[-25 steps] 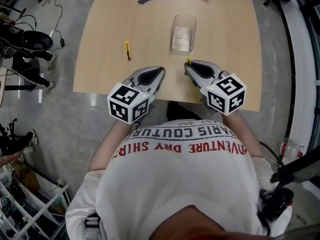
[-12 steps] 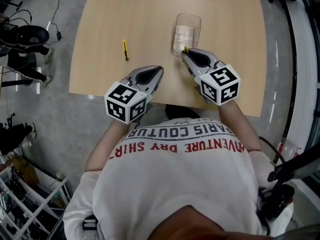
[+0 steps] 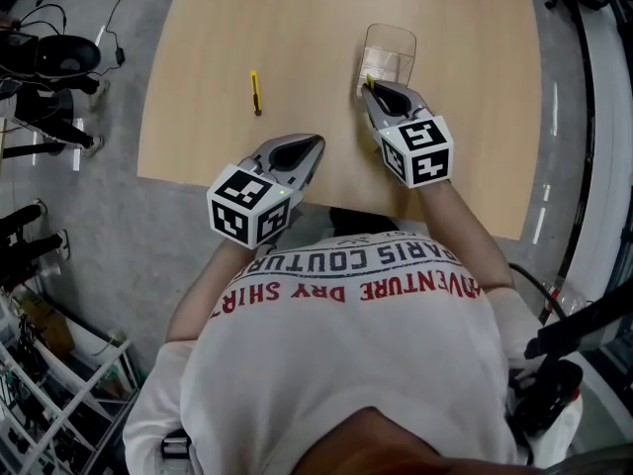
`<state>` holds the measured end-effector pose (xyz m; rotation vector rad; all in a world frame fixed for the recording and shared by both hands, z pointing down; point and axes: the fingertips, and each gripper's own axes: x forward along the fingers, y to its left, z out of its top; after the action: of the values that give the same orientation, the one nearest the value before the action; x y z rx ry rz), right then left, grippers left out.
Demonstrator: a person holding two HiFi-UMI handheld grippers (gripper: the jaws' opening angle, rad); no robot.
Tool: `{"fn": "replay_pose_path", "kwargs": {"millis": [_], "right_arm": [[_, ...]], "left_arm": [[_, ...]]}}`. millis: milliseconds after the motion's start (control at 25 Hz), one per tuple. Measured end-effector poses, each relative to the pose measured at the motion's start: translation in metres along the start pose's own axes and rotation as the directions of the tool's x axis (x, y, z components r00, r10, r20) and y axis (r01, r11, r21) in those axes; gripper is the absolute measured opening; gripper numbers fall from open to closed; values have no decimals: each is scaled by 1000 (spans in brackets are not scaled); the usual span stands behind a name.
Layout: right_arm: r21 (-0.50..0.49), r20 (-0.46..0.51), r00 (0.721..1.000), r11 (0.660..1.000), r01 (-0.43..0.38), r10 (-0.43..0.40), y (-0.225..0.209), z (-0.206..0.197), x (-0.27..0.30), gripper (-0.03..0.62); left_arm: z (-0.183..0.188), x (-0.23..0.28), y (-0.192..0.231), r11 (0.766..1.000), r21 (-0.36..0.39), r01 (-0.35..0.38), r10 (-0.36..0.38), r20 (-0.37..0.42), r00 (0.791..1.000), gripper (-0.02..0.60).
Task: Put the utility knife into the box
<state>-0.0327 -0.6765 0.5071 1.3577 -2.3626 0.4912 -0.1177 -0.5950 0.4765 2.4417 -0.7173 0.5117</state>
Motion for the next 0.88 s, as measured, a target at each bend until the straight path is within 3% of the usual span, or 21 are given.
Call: {"fn": "replay_pose_path", "kwargs": {"millis": [440, 880], "right_arm": [[-44, -154, 987, 998, 48, -54, -4, -22, 36, 25], [-52, -224, 972, 997, 54, -65, -5, -37, 52, 25]], "left_arm": [[-2, -1, 24, 1000, -13, 1, -1, -12, 1000, 2], [-6, -2, 38, 1000, -12, -13, 13, 5, 1000, 2]]}}
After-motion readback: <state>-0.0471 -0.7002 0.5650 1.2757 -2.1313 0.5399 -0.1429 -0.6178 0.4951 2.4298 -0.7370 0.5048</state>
